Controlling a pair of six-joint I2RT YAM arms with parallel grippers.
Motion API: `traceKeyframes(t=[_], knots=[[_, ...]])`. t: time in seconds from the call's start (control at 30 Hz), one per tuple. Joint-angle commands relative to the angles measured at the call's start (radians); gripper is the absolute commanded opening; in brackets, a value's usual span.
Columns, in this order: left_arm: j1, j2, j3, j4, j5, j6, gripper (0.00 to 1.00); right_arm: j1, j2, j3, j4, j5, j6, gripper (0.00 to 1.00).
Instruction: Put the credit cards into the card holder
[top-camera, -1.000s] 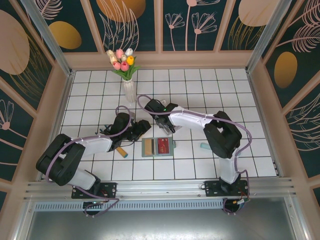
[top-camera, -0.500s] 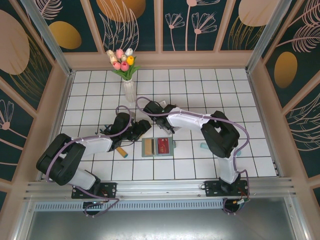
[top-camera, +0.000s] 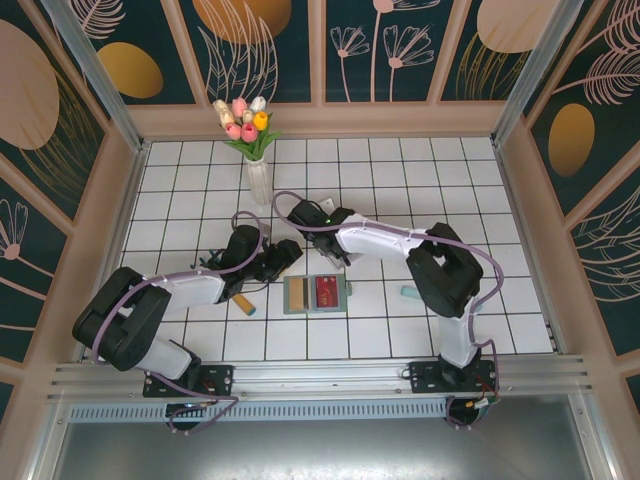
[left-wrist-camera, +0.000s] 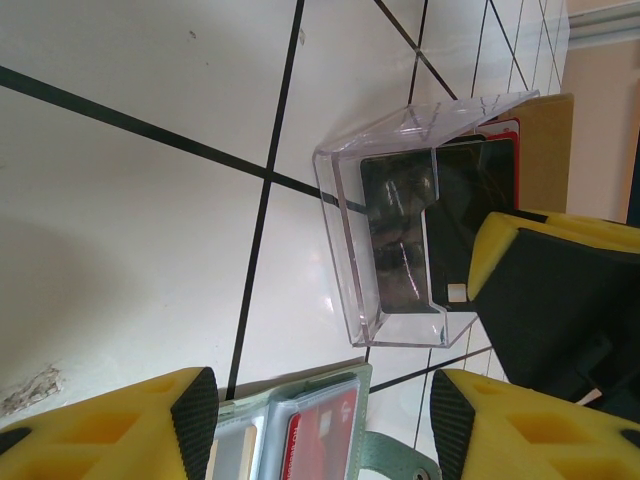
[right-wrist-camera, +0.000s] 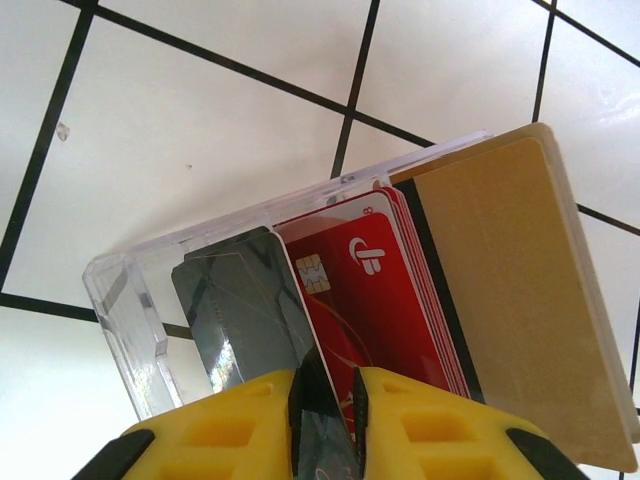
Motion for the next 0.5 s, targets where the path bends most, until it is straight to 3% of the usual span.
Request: traceKeyframes(t=[0.0,0.23,0.47], knots=[[0.007,0.002,0.023,0.014,0.018,-0.003,0.60,0.001,-0.047,-0.004,-0.031,0.020,0.006,0.21],[0.006,-0.005,0.018,0.010,0.017,-0.001,0.60,0.001,-0.072,-0.008,-0.028,-0.019,0.012,0.14],[0.006,-0.041,0.022,-0.008,0.007,0.011,0.61,0.001,-0.186,-0.028,-0.004,-0.163,0.054,0.06]])
